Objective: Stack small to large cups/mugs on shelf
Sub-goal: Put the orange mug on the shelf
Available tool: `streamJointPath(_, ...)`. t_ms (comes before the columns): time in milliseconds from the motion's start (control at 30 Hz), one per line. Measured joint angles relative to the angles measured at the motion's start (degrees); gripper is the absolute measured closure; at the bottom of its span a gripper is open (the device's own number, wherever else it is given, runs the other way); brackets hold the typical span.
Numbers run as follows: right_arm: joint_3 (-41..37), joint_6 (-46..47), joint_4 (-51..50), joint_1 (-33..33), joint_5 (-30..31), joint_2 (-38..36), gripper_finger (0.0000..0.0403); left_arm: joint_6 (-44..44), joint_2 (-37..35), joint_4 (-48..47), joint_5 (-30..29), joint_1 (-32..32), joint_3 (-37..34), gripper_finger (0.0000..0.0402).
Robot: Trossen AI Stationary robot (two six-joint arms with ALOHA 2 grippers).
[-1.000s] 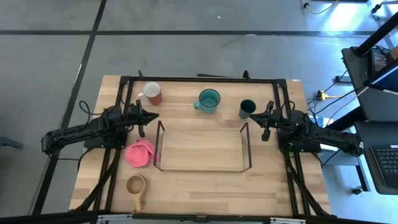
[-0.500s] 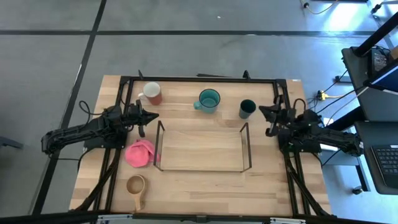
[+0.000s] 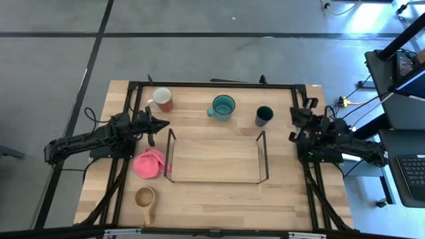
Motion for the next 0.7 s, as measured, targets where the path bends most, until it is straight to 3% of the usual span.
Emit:
streamJointPath(133, 3.19, 4.47, -2.97, 0.00, 5.31, 0.69, 0.0386, 0.00, 0.00, 0.00, 0.00, -0.01, 0.00, 0.0401)
streamJointPath(333, 13.15, 4.73, -19.63, -0.02, 8.80, 6.21, 0.0386, 0.00, -0.01, -0.01, -0.02, 0.00, 0.00, 0.0401)
streamJointPath(500, 23.47, 5.39, -32.29, -0.02, 9.38, 16.22, 0.0386, -0.02, -0.02, -0.02, -0.02, -0.01, 0.00, 0.0401)
streamJointPath(700, 35.08, 15.14, -40.65, -0.02, 16.79, 29.32, 0.0386, 0.00, 0.00, -0.02, -0.01, -0.01, 0.00, 0.0401)
